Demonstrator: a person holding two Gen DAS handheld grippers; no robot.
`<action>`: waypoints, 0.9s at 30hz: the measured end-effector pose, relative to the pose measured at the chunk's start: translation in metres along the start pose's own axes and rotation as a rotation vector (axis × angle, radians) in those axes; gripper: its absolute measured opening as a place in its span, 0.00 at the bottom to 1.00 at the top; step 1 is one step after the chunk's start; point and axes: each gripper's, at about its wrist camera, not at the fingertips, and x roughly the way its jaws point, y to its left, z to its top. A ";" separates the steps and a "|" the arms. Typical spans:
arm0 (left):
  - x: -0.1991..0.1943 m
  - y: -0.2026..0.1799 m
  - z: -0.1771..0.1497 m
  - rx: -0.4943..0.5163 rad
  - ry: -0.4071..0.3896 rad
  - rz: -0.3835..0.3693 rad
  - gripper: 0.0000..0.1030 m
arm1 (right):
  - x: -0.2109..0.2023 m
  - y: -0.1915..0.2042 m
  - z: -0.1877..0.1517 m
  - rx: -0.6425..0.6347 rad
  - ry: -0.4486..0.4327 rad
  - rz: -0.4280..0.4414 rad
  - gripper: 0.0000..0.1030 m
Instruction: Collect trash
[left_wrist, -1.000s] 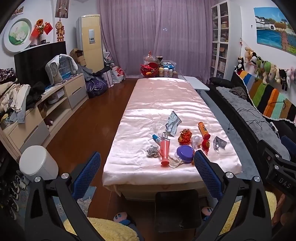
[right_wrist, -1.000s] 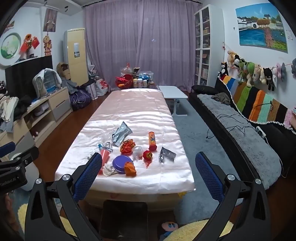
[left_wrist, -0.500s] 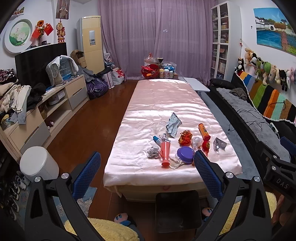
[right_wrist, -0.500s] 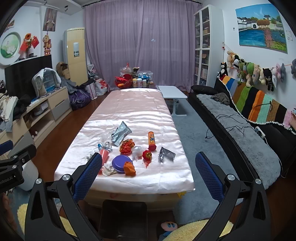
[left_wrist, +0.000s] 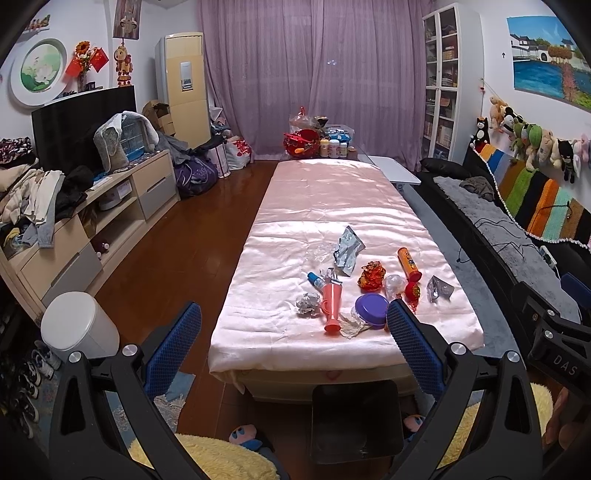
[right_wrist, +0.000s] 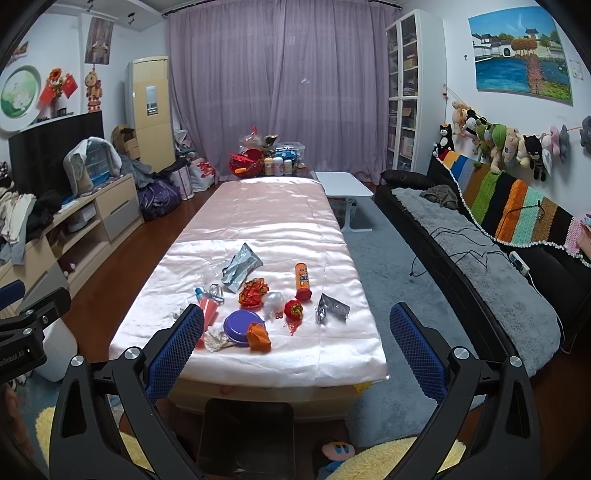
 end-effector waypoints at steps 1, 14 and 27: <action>0.000 0.001 0.001 0.000 0.000 0.000 0.92 | 0.000 0.000 0.000 0.000 0.000 0.000 0.98; -0.001 0.002 0.002 -0.002 -0.003 0.001 0.92 | 0.000 0.000 0.000 0.001 -0.001 0.000 0.98; -0.002 0.002 0.001 -0.001 -0.004 0.001 0.92 | 0.000 0.000 0.000 0.002 -0.002 0.001 0.98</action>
